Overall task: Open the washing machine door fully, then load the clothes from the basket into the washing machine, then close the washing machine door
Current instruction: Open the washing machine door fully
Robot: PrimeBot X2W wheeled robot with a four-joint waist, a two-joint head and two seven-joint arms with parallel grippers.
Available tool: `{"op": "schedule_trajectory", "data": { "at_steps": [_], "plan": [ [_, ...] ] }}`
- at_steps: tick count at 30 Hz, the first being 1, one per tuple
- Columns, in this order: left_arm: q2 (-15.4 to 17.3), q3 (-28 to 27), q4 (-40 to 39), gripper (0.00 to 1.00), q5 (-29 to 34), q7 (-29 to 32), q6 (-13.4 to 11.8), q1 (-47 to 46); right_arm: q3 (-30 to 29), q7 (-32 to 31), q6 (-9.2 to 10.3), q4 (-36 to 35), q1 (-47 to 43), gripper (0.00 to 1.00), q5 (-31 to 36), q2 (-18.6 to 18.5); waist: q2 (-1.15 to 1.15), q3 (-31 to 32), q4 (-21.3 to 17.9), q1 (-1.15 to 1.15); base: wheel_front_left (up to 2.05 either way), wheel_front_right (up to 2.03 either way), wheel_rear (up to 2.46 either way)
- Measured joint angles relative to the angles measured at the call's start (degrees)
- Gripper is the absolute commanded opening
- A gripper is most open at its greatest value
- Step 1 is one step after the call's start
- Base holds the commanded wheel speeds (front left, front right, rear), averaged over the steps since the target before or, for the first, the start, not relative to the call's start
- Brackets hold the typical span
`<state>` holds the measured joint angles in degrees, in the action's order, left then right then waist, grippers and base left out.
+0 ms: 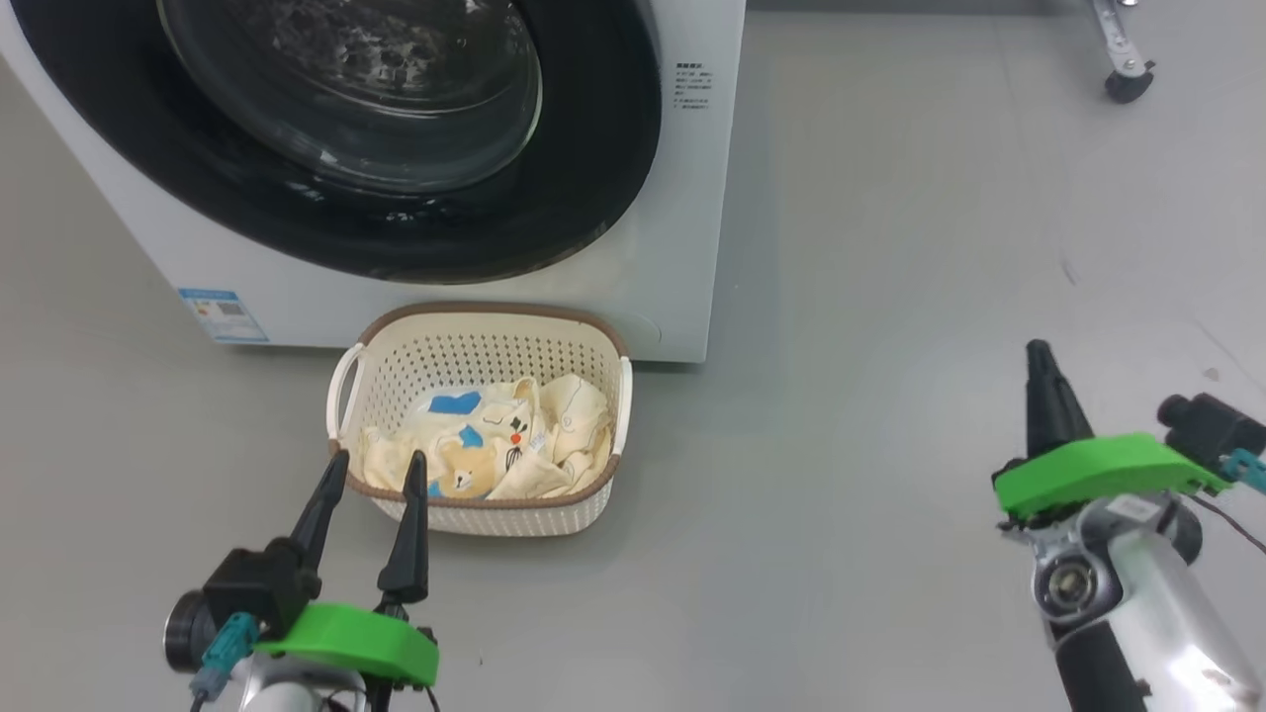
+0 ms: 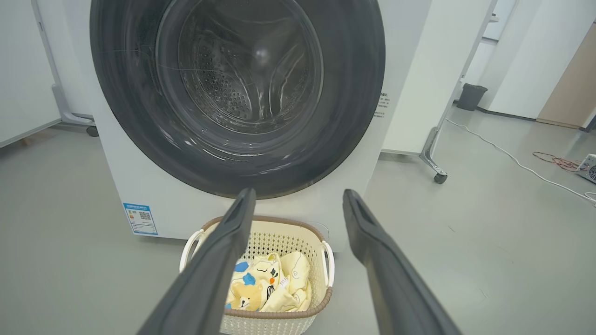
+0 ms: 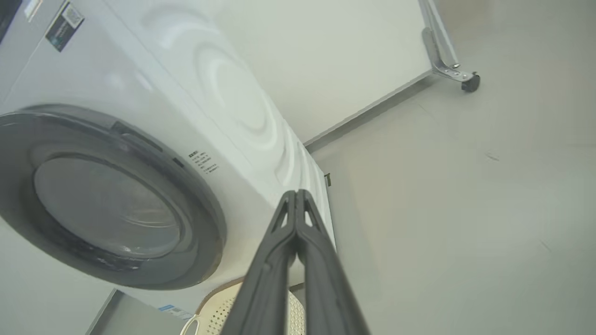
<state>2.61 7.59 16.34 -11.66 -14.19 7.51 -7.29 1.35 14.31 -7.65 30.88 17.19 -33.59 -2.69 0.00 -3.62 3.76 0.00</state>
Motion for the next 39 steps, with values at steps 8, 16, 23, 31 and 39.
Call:
{"op": "schedule_trajectory", "data": {
  "at_steps": [8, 16, 23, 31, 39],
  "plan": [
    [-0.04, 2.18, 0.03, 1.0, -0.01, -0.01, 0.0, -3.65, -3.74, -2.48, 0.0, 2.53, 6.49, 0.0, -17.81, -0.01, 0.0, -4.58, 2.85, 0.0, 0.0, 0.0, 0.0],
    [-0.19, 5.94, -0.99, 1.0, -0.62, -0.01, 0.0, -7.54, -10.57, -7.86, 0.01, 0.03, 13.3, 0.0, -18.35, -1.62, 0.0, -9.43, 6.77, 0.01, 0.0, 0.0, 0.0],
    [-0.33, 8.5, -1.86, 1.0, -1.93, -0.01, 0.0, -9.46, -13.54, -15.66, 0.01, -4.09, 21.96, 0.0, -18.08, -4.34, 0.0, -14.45, 10.6, 0.01, 0.0, 0.0, 0.0],
    [-0.51, 10.27, -3.07, 1.0, -3.96, -0.19, -0.05, -12.91, -12.61, -24.03, 0.01, -5.63, 29.76, 0.0, -19.56, -7.43, 0.0, -19.3, 13.42, 0.02, 0.0, 0.0, 0.0],
    [-0.62, 12.26, -3.43, 1.0, -5.6, -0.19, -0.52, -15.03, -10.54, -29.98, 0.01, -2.77, 39.77, 0.0, -21.65, -8.17, 0.0, -22.72, 15.61, 0.0, 0.0, 0.0, 0.0]
  ]
}}
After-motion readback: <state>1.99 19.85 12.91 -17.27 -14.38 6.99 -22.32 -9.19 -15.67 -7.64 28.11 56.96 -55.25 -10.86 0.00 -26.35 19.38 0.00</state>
